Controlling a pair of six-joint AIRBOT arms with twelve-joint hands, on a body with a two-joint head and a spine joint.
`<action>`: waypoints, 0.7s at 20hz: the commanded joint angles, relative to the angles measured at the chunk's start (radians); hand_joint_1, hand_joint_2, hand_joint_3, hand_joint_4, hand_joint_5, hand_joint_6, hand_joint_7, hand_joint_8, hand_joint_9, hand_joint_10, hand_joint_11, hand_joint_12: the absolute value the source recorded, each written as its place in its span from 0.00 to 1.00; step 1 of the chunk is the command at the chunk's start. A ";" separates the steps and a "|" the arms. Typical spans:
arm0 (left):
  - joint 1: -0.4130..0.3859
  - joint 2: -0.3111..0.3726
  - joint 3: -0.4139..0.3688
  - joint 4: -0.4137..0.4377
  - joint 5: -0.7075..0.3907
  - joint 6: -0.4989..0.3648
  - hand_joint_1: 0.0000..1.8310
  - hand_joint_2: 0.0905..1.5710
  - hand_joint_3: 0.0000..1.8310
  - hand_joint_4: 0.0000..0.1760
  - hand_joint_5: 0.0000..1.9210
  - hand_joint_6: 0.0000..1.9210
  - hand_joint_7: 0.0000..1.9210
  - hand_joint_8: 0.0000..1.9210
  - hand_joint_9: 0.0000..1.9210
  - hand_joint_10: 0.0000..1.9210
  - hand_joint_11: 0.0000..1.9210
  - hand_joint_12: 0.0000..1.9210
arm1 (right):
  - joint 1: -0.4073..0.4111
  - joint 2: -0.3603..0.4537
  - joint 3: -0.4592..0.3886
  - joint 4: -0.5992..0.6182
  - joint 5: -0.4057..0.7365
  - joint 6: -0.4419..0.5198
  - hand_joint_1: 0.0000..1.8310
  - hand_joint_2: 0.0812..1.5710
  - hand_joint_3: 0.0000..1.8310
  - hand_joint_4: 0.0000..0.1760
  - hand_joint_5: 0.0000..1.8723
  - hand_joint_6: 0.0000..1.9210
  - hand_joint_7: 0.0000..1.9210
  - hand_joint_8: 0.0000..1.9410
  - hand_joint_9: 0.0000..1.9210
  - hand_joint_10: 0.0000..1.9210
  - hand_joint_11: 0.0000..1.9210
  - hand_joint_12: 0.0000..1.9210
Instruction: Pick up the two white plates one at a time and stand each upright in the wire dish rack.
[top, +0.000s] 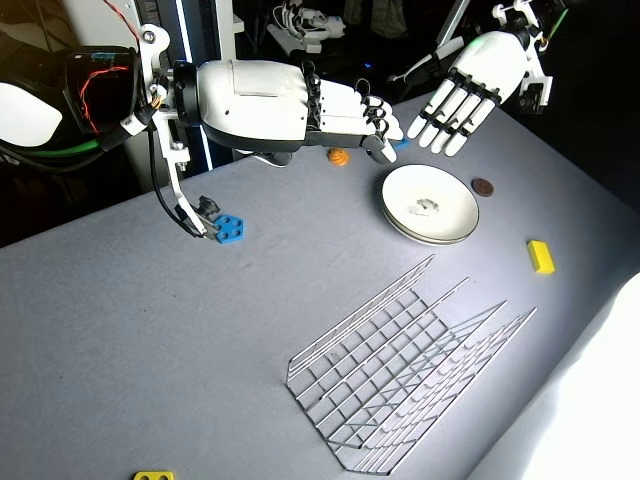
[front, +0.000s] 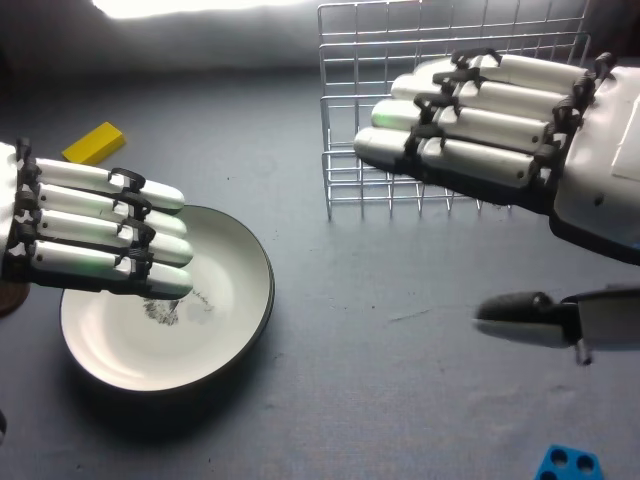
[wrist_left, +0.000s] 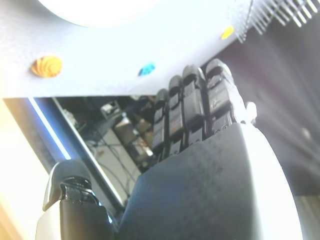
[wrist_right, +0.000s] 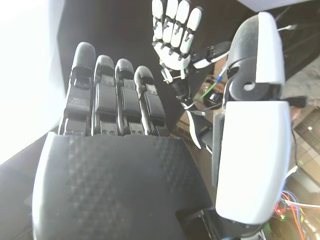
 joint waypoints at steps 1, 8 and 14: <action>-0.012 0.006 0.002 -0.077 -0.067 -0.001 0.00 0.61 0.03 0.00 0.01 0.00 0.01 0.00 0.00 0.00 0.00 0.00 | 0.006 0.003 -0.002 0.014 0.131 0.003 0.00 0.73 0.01 0.00 0.00 0.00 0.00 0.00 0.00 0.00 0.00 0.00; -0.055 0.011 -0.002 0.071 -0.101 -0.001 0.00 0.59 0.02 0.00 0.00 0.00 0.00 0.00 0.00 0.00 0.00 0.00 | 0.002 0.002 -0.002 0.012 0.131 -0.022 0.00 0.73 0.01 0.00 0.00 0.00 0.00 0.00 0.00 0.00 0.00 0.00; -0.090 -0.002 0.053 0.214 -0.141 -0.001 0.00 0.60 0.01 0.00 0.00 0.00 0.00 0.00 0.00 0.00 0.00 0.00 | 0.002 0.000 -0.002 0.012 0.132 -0.025 0.00 0.73 0.01 0.00 0.00 0.00 0.00 0.00 0.00 0.00 0.00 0.00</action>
